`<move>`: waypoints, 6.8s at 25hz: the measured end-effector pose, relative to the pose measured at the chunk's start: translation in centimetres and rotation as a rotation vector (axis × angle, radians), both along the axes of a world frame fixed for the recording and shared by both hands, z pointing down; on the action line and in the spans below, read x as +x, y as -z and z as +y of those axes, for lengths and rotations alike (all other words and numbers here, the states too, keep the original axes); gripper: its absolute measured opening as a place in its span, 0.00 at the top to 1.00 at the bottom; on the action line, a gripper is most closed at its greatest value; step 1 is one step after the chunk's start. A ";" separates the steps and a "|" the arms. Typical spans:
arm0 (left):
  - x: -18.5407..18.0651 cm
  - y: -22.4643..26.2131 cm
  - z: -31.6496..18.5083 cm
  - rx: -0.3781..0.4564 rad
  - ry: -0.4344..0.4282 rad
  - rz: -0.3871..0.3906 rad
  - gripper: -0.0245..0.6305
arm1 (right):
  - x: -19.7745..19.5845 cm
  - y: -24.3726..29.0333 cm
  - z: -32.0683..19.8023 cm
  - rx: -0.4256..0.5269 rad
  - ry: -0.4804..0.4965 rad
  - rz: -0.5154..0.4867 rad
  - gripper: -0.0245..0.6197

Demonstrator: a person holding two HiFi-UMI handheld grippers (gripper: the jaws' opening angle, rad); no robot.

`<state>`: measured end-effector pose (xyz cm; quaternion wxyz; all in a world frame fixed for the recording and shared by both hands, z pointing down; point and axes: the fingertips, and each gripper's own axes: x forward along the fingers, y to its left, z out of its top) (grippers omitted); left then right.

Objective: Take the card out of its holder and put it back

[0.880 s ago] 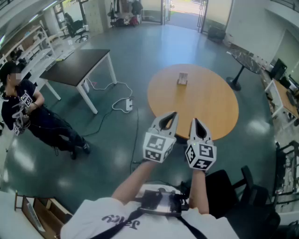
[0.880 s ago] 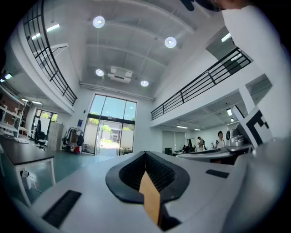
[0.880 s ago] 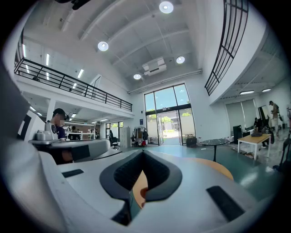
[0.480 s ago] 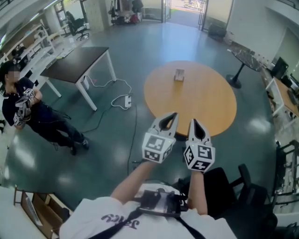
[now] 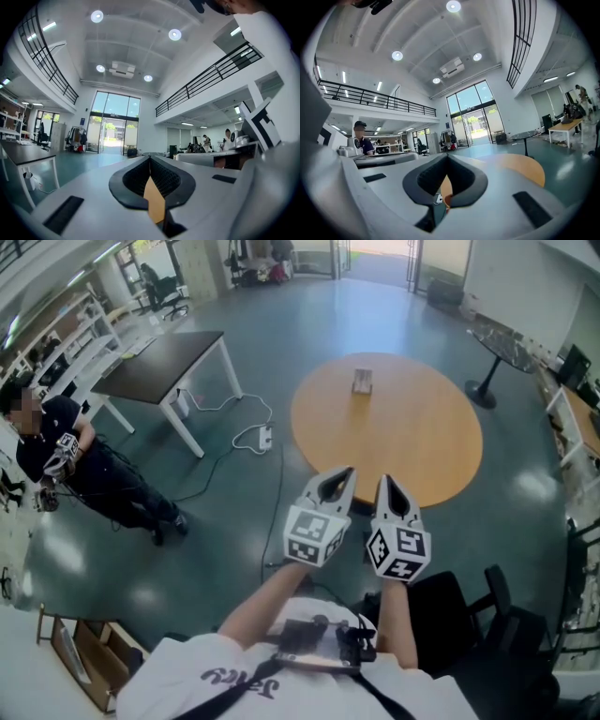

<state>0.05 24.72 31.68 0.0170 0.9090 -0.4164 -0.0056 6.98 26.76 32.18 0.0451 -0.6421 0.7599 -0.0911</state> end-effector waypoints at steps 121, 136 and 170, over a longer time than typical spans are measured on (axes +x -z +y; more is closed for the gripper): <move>13.7 -29.6 -61.4 -0.347 -0.568 -0.205 0.48 | 10.0 -24.0 -48.7 -0.417 0.243 0.152 0.93; 15.1 -28.7 -59.6 -0.300 -0.753 -0.256 0.93 | 9.8 -24.6 -48.6 -0.425 0.263 0.159 0.93; 5.6 -12.1 -49.9 -0.166 -0.329 -0.161 0.93 | 6.0 -12.2 -43.6 -0.188 0.037 0.096 0.93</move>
